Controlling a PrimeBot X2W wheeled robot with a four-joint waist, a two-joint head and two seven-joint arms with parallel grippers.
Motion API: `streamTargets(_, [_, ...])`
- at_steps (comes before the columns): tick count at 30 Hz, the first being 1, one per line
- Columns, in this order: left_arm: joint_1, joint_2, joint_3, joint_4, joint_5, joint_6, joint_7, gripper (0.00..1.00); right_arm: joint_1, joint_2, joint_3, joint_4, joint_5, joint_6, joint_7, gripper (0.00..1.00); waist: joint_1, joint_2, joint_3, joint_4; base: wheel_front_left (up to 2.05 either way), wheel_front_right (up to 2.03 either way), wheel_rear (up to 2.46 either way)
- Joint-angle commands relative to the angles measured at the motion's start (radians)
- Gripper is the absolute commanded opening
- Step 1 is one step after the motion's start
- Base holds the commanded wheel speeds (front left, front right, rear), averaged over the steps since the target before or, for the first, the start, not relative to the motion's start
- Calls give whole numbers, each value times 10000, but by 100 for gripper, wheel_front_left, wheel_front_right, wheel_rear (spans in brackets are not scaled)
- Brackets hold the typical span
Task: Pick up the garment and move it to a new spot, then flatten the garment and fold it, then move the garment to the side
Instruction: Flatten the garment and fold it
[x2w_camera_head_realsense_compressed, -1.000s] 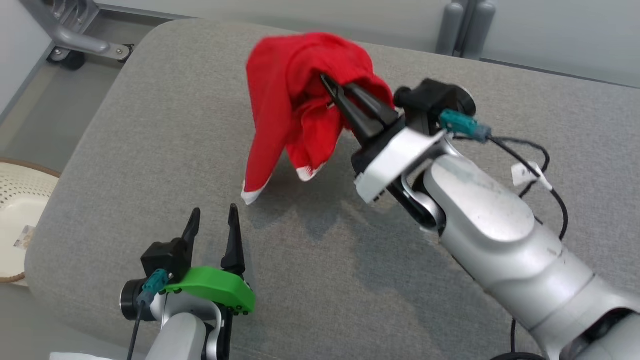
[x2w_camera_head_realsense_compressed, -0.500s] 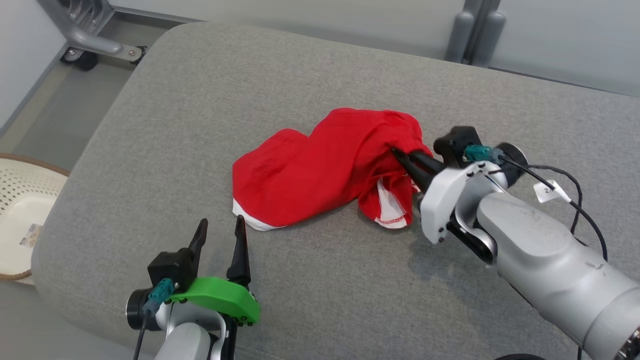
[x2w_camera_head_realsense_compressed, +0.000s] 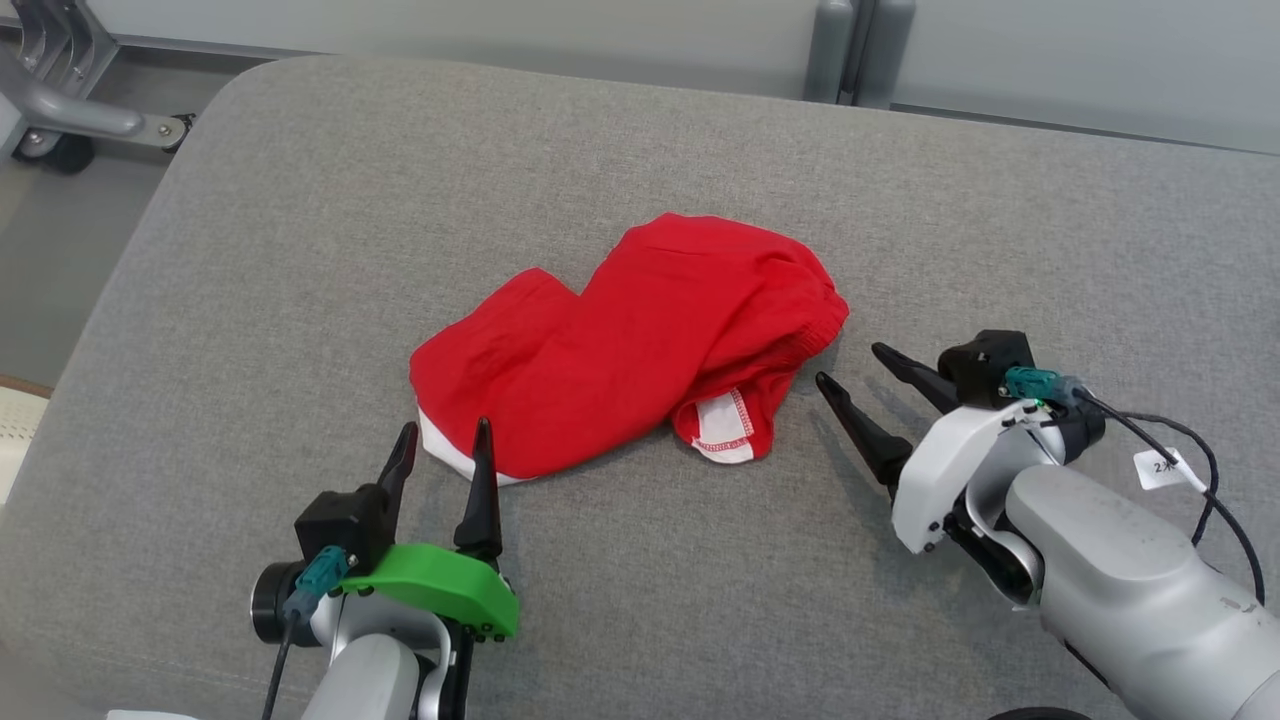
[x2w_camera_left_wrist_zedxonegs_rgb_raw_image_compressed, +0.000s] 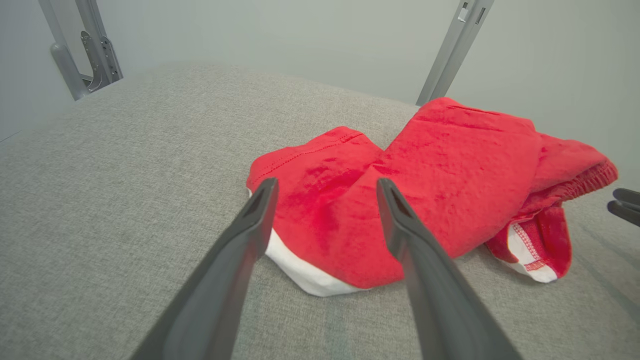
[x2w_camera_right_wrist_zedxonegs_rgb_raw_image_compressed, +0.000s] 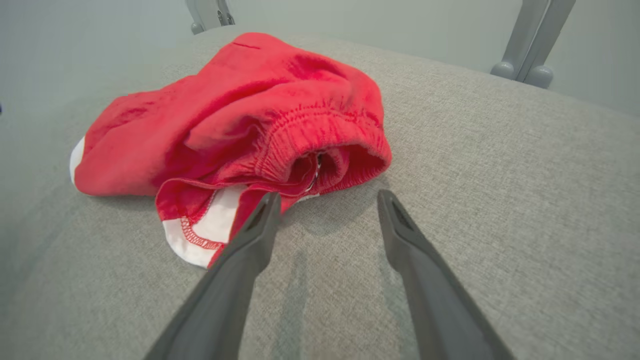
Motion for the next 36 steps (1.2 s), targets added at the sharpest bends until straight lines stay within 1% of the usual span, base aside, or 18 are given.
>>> streamTargets(1, [15, 30, 27, 28, 68, -59, -24, 100, 301, 46, -145, -163, -15, -10, -81, 100, 0, -1, -48, -31, 0, 0, 0])
streamTargets(9, [69, 30, -77, -19, 28, -55, -24, 100, 880, 280, -1201, -992, -590, -10, -83, 100, 0, -1, 42, 129, 0, 0, 0])
streamTargets(16, [57, 30, -115, -8, -18, -59, -24, 100, 1006, 476, -1718, -899, -862, -10, -86, 100, 0, -1, 128, 331, 0, 0, 0])
streamTargets(25, [-9, 29, -150, -56, -72, -3, -24, 100, 996, 709, -2071, -502, -986, -10, -85, 100, 0, -1, 248, 500, 0, 0, 0])
streamTargets(27, [-5, 28, -150, -70, -77, 6, -24, 100, 1026, 713, -2178, -587, -1019, -10, -85, 100, 0, -1, 266, 507, 0, 0, 0])
streamTargets(28, [-1, 28, -157, -80, -68, 13, -24, 100, 1042, 727, -2221, -666, -1022, -9, -85, 84, 0, -1, 275, 508, 0, 0, 0])
streamTargets(29, [2, 28, -165, -92, -70, 9, -24, 100, 1021, 731, -2284, -770, -1075, -9, -87, 63, 0, -1, 284, 509, 0, 0, 0])
streamTargets(30, [5, 28, -172, -103, -81, 8, -24, 100, 1041, 754, -2323, -838, -1090, -10, -86, 32, 0, -1, 286, 508, 0, 0, 0])
streamTargets(31, [8, 28, -171, -114, -96, 12, -24, 100, 1052, 774, -2392, -940, -1123, -9, -86, 4, 0, -1, 289, 501, 0, 0, 0])
streamTargets(32, [0, 28, -176, -121, -112, 15, -25, 100, 1053, 786, -2435, -1019, -1170, -10, -86, 0, 0, -1, 296, 496, 0, 0, 0])
streamTargets(36, [-36, 29, -192, -126, -123, 19, -25, 100, 948, 889, -2621, -1335, -1258, -9, -86, 0, 0, -1, 270, 498, 0, 0, 0])
